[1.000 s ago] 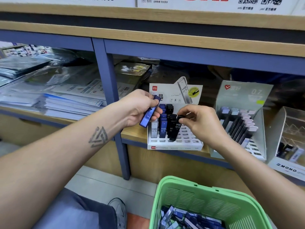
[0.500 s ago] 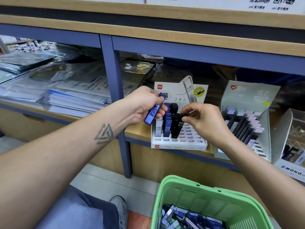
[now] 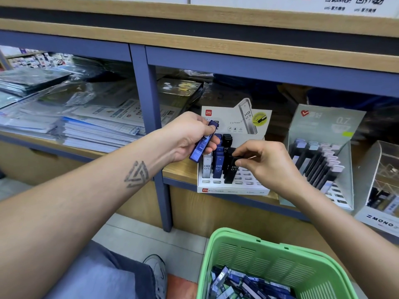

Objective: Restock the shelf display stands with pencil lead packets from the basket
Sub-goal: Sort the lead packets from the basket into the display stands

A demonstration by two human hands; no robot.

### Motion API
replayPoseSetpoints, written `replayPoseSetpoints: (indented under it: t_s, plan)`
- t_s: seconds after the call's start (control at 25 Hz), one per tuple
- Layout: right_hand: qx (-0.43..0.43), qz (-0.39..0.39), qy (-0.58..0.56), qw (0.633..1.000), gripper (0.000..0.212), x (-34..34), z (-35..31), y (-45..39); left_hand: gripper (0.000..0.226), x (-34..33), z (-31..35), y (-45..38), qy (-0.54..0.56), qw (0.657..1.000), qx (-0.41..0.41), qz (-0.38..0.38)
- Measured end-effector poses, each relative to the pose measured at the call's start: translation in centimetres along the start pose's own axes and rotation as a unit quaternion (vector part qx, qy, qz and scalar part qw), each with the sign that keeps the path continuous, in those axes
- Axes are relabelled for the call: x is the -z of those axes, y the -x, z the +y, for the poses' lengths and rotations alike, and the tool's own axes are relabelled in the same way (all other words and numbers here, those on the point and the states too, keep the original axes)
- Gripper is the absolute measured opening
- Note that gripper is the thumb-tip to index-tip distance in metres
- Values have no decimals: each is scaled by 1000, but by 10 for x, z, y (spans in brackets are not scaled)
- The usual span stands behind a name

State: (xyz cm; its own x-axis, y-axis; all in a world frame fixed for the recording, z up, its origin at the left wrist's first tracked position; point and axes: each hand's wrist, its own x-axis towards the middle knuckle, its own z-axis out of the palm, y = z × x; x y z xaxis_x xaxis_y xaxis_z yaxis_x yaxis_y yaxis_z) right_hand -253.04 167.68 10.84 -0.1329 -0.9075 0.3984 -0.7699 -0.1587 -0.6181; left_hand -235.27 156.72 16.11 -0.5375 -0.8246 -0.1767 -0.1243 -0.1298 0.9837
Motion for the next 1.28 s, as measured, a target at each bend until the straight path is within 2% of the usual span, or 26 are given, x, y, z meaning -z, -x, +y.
replayPoseSetpoints:
  t_s: [0.12, 0.24, 0.44, 0.64, 0.8, 0.96, 1.12, 1.28]
  plan:
    - [5, 11, 14, 1000, 16, -3, 5, -2, 9, -1, 0, 0, 1, 1000, -1, -3]
    - [51, 24, 48, 997, 17, -7, 8, -6, 11, -1, 0, 0, 1, 1000, 0, -3]
    - [76, 13, 90, 993, 16, -9, 7, -10, 14, -1, 0, -1, 1, 1000, 0, -2]
    - [86, -29, 158, 983, 15, -7, 13, -6, 12, -1, 1, 1, -3, 1000, 0, -7]
    - [108, -36, 167, 979, 19, -8, 8, 0, 10, -3, 2, 4, -4, 1000, -1, -8]
    - [41, 57, 97, 993, 24, 6, 8, -14, 15, -3, 3, 3, -1, 1000, -1, -3]
    - [18, -30, 168, 985, 40, -7, 16, -26, 24, -3, 3, 1, -4, 1000, 4, -2]
    - [-4, -36, 178, 983, 49, -11, 18, -35, 25, -2, 3, -2, -4, 1000, 3, -2]
